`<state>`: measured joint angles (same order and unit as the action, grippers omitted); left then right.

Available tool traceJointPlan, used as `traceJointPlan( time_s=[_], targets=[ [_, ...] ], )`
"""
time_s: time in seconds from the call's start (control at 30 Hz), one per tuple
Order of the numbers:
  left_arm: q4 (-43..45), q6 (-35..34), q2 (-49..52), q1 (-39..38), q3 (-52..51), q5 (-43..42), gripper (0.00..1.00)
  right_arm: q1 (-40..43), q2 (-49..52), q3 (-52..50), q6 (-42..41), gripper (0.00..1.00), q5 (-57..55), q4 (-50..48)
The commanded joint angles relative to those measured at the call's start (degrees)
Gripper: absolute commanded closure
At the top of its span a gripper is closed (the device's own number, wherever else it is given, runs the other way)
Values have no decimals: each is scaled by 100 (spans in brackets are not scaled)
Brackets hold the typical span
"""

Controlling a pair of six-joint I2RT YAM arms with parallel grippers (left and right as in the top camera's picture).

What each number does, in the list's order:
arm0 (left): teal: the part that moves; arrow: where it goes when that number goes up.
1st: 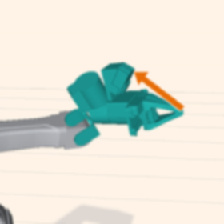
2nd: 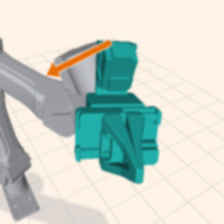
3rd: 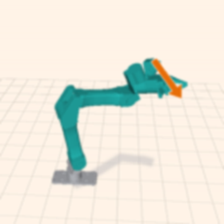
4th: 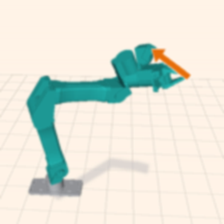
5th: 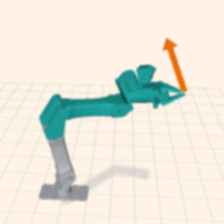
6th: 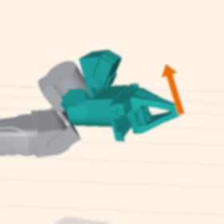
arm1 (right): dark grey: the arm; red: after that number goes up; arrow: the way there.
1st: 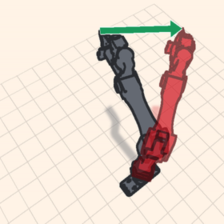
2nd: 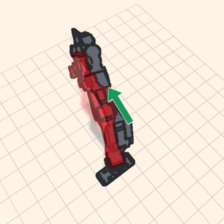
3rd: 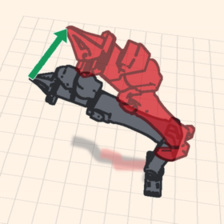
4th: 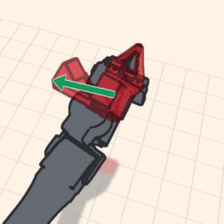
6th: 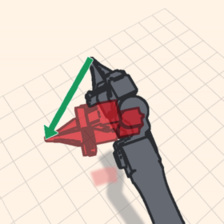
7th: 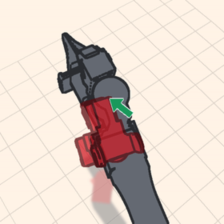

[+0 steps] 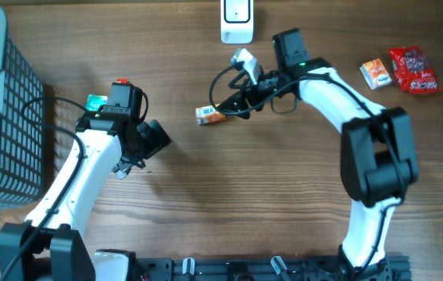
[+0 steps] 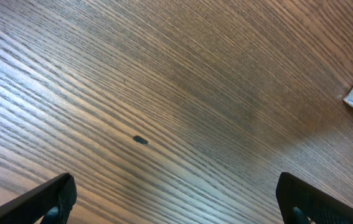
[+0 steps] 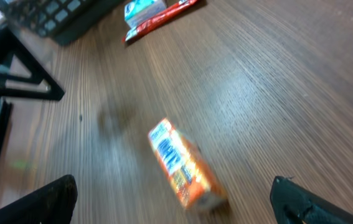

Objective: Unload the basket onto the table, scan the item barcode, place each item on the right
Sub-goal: 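Lower the right gripper and align it around the orange Kleenex box, then close the right gripper on the orange Kleenex box and lift it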

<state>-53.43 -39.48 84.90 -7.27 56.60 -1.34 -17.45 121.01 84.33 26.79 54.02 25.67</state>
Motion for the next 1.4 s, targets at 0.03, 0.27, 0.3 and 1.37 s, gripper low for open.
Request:
traceJointPlan(
  time_s=[0.03,0.27,0.3,1.37],
  targets=[
    [-46,7,-74,31,-46,96,0,-179,509,-63,-640,0,402,-393],
    [83,4,-72,31,-46,98,0,-188,527,-63,-1633,0,157,-796],
    [83,7,-72,31,-46,98,0,-188,525,-63,-1641,0,57,-761],
    [61,7,-72,31,-46,76,0,570,221,138,-8581,12,577,1147]
  ],
)
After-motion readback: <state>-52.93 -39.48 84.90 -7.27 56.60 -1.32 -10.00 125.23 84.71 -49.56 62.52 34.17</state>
